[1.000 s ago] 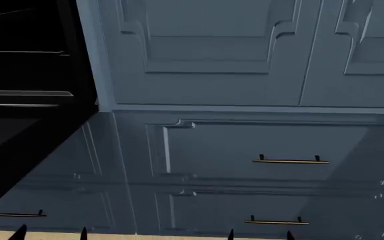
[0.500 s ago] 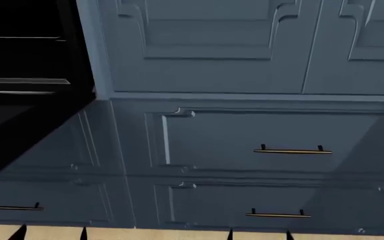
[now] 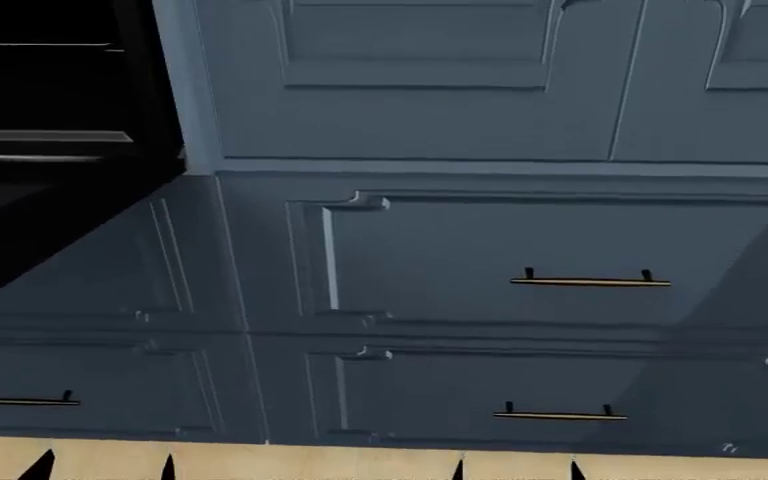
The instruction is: Close the oven door
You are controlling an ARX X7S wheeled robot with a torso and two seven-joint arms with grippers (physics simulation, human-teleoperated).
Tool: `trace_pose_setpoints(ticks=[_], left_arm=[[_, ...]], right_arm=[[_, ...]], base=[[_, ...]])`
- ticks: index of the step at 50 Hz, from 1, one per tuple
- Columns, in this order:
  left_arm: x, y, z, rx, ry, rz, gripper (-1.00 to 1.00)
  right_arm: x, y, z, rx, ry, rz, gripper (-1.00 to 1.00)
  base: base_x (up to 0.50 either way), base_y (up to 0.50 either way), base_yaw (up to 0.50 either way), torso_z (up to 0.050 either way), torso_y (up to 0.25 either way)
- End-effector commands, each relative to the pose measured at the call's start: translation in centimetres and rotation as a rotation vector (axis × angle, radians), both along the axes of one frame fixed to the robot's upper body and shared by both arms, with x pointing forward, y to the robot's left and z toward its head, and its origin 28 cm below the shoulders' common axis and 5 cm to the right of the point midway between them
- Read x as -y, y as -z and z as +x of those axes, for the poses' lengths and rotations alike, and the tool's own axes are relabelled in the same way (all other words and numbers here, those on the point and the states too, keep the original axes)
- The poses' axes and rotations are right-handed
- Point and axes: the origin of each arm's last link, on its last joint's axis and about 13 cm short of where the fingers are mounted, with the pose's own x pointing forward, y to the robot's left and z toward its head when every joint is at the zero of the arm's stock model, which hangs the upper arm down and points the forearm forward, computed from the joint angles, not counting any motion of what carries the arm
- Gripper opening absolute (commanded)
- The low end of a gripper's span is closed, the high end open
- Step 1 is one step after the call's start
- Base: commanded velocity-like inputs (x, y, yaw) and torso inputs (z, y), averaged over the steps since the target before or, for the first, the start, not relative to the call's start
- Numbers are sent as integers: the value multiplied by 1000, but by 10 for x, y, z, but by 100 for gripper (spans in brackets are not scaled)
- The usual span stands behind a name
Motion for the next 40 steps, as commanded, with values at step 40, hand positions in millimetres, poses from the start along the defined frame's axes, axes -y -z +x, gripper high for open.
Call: trace_pose_setpoints(ticks=[40], left_arm=[[1,-1,0,7,6,6,100]], right_arm=[[-1,-1,-1,0,1,-24,100]], base=[[0,0,0,-50,0]])
